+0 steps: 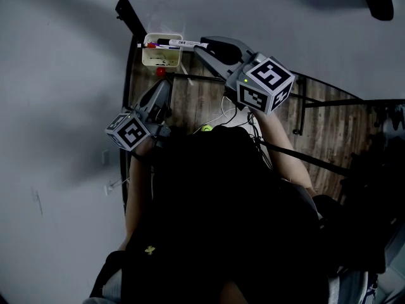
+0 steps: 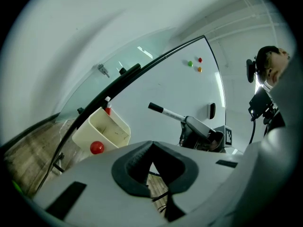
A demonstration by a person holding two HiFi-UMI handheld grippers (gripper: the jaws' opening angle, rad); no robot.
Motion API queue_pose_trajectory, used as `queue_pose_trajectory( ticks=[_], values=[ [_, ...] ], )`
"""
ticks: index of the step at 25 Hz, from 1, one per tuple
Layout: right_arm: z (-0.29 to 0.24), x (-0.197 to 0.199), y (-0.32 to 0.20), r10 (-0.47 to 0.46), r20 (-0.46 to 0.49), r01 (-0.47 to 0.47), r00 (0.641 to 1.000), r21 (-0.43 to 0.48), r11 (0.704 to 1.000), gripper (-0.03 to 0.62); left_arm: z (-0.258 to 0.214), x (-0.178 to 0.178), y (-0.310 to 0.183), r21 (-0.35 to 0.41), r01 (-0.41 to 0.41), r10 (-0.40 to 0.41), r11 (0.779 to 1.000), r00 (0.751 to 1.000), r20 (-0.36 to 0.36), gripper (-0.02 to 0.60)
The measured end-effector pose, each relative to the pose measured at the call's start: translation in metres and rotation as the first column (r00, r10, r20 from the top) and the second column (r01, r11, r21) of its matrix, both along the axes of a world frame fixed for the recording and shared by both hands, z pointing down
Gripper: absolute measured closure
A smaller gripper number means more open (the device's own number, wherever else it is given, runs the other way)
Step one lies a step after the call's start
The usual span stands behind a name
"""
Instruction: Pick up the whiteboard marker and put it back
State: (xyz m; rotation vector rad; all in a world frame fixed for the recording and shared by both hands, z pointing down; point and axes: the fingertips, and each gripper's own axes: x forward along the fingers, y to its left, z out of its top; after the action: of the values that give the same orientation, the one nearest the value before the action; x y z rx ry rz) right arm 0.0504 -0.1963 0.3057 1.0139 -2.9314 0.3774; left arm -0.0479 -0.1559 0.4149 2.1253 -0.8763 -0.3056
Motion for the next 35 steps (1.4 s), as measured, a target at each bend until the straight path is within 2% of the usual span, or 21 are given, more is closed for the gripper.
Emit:
queue_pose_trajectory(
  ticks=[11, 23, 35],
  values=[
    [0.002, 0.001, -0.001, -0.001, -0.004, 0.001, 1.000, 0.001, 1.000, 0.514, 0.000, 0.000, 0.001, -0.009, 0.011, -0.011, 1.000, 0.999, -0.052, 0.549],
    [0.009, -0.012, -0.005, -0.024, -0.004, 0.024, 1.000, -0.016, 1.000, 0.514, 0.003, -0.012, 0.008, -0.033, 0.023, -0.025, 0.999, 0.999, -0.044, 0.549],
    [0.020, -0.036, -0.010, -0.060, -0.014, 0.060, 0.998, -0.039, 0.997, 0.514, 0.010, -0.042, 0.023, -0.074, 0.079, -0.081, 0.994, 0.996, -0.031, 0.549]
  ],
)
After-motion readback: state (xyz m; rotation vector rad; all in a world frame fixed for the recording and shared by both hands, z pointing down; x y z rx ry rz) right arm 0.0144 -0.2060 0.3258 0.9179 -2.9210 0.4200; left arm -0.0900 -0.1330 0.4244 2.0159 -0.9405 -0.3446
